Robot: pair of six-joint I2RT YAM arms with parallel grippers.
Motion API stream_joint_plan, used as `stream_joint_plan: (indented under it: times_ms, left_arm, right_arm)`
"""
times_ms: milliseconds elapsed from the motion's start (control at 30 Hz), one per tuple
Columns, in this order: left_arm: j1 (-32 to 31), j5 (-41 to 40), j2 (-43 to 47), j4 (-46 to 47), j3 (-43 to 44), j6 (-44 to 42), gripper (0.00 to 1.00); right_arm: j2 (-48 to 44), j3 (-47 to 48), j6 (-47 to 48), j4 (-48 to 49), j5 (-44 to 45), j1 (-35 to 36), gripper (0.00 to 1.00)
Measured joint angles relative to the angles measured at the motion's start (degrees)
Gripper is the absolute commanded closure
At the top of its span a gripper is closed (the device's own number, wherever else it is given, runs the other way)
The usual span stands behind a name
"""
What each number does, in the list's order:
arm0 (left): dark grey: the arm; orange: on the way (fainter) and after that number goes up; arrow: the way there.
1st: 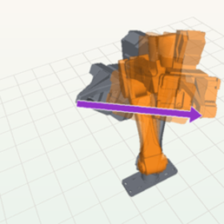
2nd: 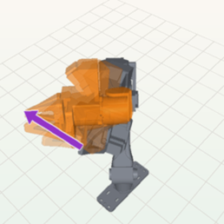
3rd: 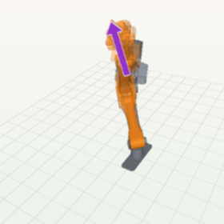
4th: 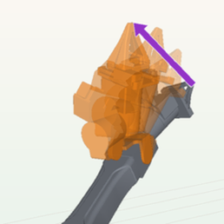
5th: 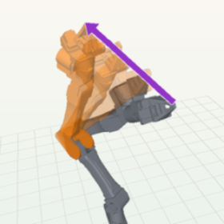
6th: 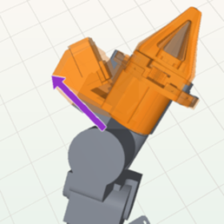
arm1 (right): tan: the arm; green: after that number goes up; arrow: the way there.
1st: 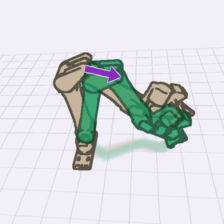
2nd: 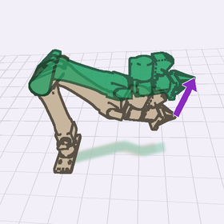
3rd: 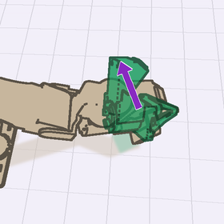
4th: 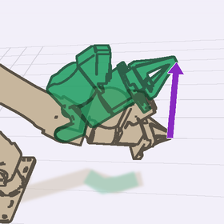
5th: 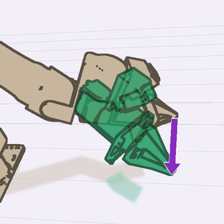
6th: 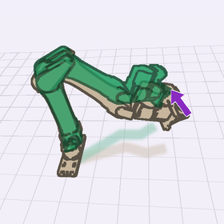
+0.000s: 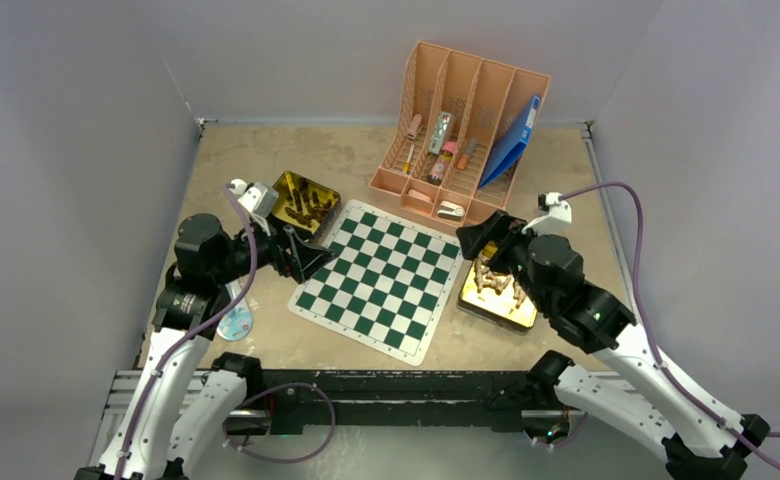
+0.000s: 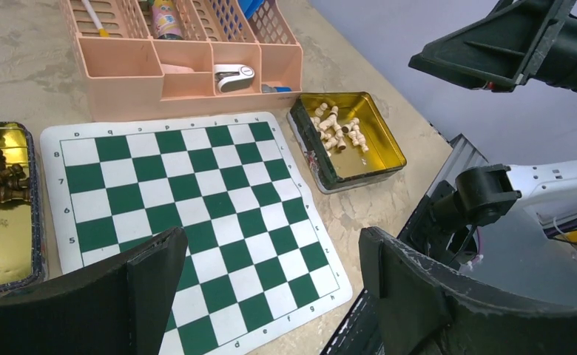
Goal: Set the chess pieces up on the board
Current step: Pick up the chess piece from the storage box.
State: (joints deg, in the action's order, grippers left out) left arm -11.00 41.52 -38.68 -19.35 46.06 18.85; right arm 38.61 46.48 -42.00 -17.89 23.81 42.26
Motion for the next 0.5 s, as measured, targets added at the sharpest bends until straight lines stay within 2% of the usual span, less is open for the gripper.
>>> stream_joint_plan:
  times_ms: [233,500]
  left_arm:
    - [0.00,-0.39,0.31,0.00,0.00,-0.02,0.13]
    - [0.00,-1.16,0.57,-0.02,0.00,-0.02,0.13]
  right_arm:
    - [5.53,4.42,-7.82,-7.72,5.60,0.00,0.04]
    - [10.91,7.34,-22.29,-19.65,10.64,0.00,0.38]
